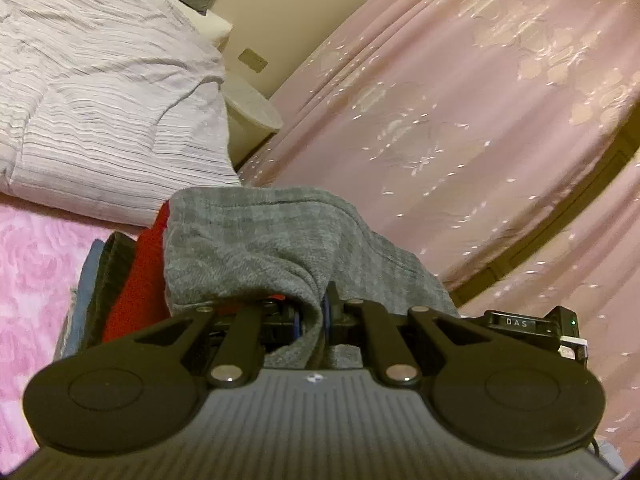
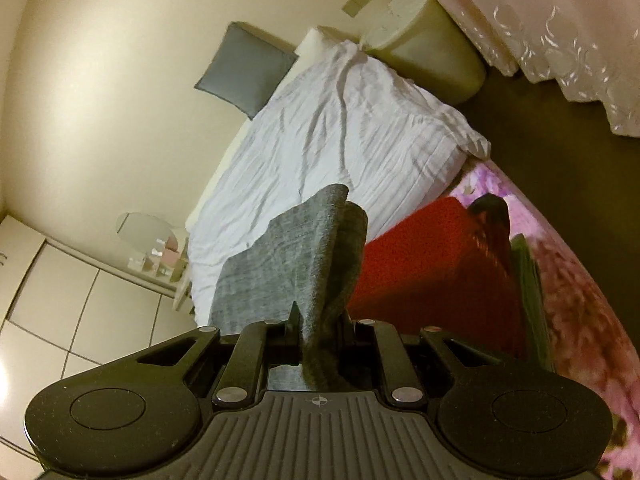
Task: Fold clothes
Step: 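Lift and carry the folded shorts with both tools onto the clothes stack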
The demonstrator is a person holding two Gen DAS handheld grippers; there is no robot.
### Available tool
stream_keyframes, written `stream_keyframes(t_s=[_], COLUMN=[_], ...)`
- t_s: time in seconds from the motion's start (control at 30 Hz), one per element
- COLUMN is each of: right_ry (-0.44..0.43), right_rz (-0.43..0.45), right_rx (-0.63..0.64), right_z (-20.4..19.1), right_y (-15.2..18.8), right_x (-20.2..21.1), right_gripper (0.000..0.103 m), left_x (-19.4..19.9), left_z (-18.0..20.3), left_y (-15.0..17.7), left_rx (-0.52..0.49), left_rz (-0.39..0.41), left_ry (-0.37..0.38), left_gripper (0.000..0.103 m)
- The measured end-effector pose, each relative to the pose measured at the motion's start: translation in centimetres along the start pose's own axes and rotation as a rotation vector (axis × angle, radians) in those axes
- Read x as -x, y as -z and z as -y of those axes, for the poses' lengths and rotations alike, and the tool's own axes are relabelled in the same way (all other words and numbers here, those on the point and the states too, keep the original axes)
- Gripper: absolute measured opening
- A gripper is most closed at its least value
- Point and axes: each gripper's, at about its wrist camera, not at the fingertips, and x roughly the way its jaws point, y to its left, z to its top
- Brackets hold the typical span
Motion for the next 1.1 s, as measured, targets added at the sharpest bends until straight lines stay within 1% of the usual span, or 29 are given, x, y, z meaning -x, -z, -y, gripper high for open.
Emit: stream_keyframes(t_s=[0.13,0.23,0.3,0.33,0.37,0.4,0.43,0.47,0.5,0.53,0.57,0.6,0.67,0.73,0.77,0.8,0.87,0.9,0.93,0.97,1.1], right_ry=[0.003,0.009,0.037,0.056,0.070,0.074,0.078,0.082,0.083,0.078,0.075,0.072,0.070,0.079,0.086,0.093,0.109,0.116,0.119,0.121,0.089], right_rz=[-0.027,-0.041,-0.043,-0.043,-0.037,-0.021,-0.005,0.011,0.029,0.047,0.065,0.079,0.089,0.087,0.084,0.081,0.081,0.087,0.094,0.107,0.218], right_rx=[-0.043,-0.077,-0.087,-0.089,-0.095,-0.109,-0.122,-0.135,-0.149,-0.159,-0.163,-0.165,-0.169,-0.172,-0.168,-0.162,-0.137,-0.114,-0.087,-0.060,0.052], right_z=[2.6,4.4,5.3,5.7,6.0,6.5,6.9,7.3,7.7,7.9,8.0,8.1,8.0,8.0,7.9,7.8,7.3,7.1,6.9,6.6,5.5], right_y=[-1.6,-1.4,-0.9,-0.5,-0.3,-0.2,-0.2,-0.2,-0.2,-0.3,-0.4,-0.6,-0.8,-1.0,-1.0,-1.1,-1.0,-0.9,-0.8,-0.6,0.7], right_x=[-2.3,-3.4,-4.1,-4.4,-4.6,-4.5,-4.4,-4.3,-4.1,-3.7,-3.2,-2.8,-2.5,-2.7,-3.0,-3.4,-3.8,-3.8,-3.8,-3.6,-1.8], right_gripper=[0.012,0.012,0.013,0.016,0.032,0.036,0.037,0.037,0.037,0.037,0.037,0.037,0.037,0.037,0.037,0.037,0.036,0.028,0.006,0.004,0.003], left_x=[-2.1,-3.3,-3.9,-4.2,-4.4,-4.4,-4.2,-3.7,-3.0,-2.5,-2.1,-2.0,-2.5,-3.2,-3.3,-3.3,-3.1,-3.1,-3.0,-3.0,-2.7], left_z=[-1.7,-3.1,-3.9,-4.4,-5.0,-5.7,-6.4,-7.0,-7.5,-7.9,-8.3,-8.8,-10.1,-11.4,-11.5,-11.2,-10.5,-10.1,-9.8,-9.4,-8.1], left_y=[-0.2,0.2,0.7,0.9,1.1,1.2,1.1,0.9,0.5,0.0,-0.5,-1.1,-2.3,-2.8,-2.9,-2.8,-2.8,-2.8,-2.7,-2.7,-2.6], left_rx=[0.008,0.010,0.007,0.009,0.015,0.033,0.064,0.089,0.100,0.102,0.108,0.123,0.177,0.217,0.205,0.162,0.077,0.034,-0.009,-0.051,-0.222], left_rz=[-0.028,-0.052,-0.064,-0.068,-0.070,-0.074,-0.075,-0.064,-0.045,-0.025,-0.009,-0.003,-0.025,-0.043,-0.041,-0.031,-0.010,0.001,0.011,0.022,0.064], left_ry=[-0.029,-0.053,-0.077,-0.101,-0.131,-0.153,-0.154,-0.138,-0.128,-0.127,-0.122,-0.115,-0.099,-0.101,-0.101,-0.096,-0.088,-0.084,-0.079,-0.075,-0.057], left_gripper=[0.007,0.007,0.008,0.010,0.010,0.014,0.018,0.020,0.030,0.043,0.047,0.049,0.049,0.049,0.049,0.049,0.044,0.038,0.016,0.001,0.001])
